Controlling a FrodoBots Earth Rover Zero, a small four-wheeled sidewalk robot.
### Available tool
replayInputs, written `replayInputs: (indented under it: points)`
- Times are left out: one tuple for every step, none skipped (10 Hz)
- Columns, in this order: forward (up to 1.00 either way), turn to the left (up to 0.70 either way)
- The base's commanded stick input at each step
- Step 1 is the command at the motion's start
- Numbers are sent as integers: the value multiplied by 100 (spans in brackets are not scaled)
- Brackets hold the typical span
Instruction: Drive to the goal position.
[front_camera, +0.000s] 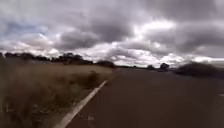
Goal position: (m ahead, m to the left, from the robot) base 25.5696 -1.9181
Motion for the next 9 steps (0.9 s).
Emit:
replayInputs:
  points:
    - [0,0]
    - [0,0]
    - [0,0]
    - [0,0]
    - [0,0]
    - [49,2]
    - [99,4]
    - [100,4]
    - [100,4]
